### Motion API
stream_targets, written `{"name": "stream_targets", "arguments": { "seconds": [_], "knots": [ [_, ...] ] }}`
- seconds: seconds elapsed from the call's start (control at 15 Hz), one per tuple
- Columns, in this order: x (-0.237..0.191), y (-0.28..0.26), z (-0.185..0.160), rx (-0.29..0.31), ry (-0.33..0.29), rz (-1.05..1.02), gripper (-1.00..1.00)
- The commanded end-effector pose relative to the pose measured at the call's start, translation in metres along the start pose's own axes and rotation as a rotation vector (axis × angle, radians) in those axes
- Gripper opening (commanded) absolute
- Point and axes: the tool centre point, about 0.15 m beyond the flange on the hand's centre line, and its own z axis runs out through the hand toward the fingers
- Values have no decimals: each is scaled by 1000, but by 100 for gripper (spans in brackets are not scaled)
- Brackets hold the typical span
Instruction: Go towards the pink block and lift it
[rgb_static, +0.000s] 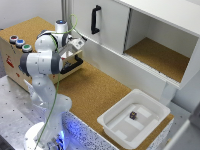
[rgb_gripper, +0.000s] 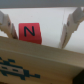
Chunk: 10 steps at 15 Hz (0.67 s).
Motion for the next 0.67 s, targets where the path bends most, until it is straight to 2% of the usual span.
{"name": "stream_targets", "arguments": {
  "seconds": [0.0, 0.47, 0.53, 0.6],
  "knots": [
    [-3, 13, -15, 39, -19, 44, -100],
    [17, 17, -46, 46, 11, 158, -100],
    [23, 17, -46, 57, -2, 175, -100],
    [27, 19, -40, 88, -47, 201, -100]
  ]
}}
